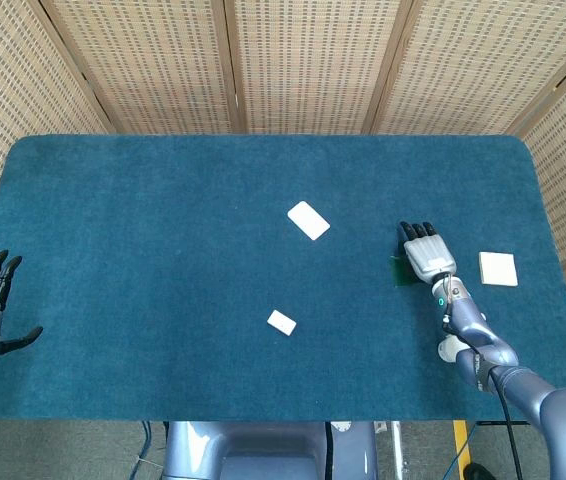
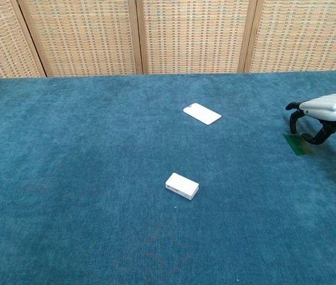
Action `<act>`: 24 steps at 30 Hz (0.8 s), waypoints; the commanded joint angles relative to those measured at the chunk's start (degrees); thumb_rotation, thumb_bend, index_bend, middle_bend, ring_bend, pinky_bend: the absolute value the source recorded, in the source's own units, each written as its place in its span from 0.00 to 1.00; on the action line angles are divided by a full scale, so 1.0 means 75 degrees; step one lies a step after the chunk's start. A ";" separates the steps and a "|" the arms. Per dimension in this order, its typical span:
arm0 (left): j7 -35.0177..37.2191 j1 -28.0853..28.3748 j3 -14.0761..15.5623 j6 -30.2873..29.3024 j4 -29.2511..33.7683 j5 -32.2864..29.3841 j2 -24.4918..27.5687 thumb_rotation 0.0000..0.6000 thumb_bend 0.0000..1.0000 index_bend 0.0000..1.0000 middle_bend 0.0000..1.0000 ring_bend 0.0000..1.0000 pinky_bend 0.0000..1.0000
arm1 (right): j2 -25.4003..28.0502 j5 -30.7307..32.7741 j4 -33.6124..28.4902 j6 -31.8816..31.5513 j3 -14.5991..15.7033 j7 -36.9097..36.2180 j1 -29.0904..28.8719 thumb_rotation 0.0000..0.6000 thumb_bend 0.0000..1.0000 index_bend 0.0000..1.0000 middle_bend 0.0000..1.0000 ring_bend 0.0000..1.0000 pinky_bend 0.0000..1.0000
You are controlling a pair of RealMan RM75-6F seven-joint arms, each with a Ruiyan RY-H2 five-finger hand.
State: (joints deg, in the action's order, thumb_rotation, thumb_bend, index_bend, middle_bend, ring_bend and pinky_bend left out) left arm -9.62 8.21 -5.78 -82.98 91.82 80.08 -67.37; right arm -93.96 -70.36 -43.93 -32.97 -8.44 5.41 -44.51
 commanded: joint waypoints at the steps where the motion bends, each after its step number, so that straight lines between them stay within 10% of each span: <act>1: -0.0009 -0.0002 -0.0001 -0.0016 0.0005 0.0003 -0.0007 1.00 0.00 0.00 0.00 0.00 0.00 | 0.0201 0.0033 -0.0293 0.0067 0.0041 0.0087 -0.0002 1.00 0.62 0.52 0.00 0.00 0.00; 13: -0.0035 0.0006 0.0023 -0.0021 0.0025 0.0016 -0.0008 1.00 0.00 0.00 0.00 0.00 0.00 | 0.1606 -0.0511 -0.2939 -0.1354 0.0187 0.0245 0.0529 1.00 0.62 0.54 0.00 0.00 0.00; 18: -0.0010 0.0008 0.0029 -0.0028 0.0041 0.0034 0.0010 1.00 0.00 0.00 0.00 0.00 0.00 | 0.1537 -0.0886 -0.3008 -0.2264 0.0131 0.0367 0.0671 1.00 0.40 0.17 0.00 0.00 0.00; 24: -0.0003 0.0016 0.0042 -0.0009 0.0044 0.0041 0.0022 1.00 0.00 0.00 0.00 0.00 0.00 | 0.1054 -0.0531 -0.2205 -0.1938 -0.0056 0.0527 0.0426 1.00 0.37 0.22 0.00 0.00 0.00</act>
State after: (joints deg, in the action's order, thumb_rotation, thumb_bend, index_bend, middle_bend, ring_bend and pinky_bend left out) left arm -9.64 8.33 -5.46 -83.05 92.15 80.39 -67.21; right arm -84.50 -75.60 -62.90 -49.65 -8.20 8.65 -40.45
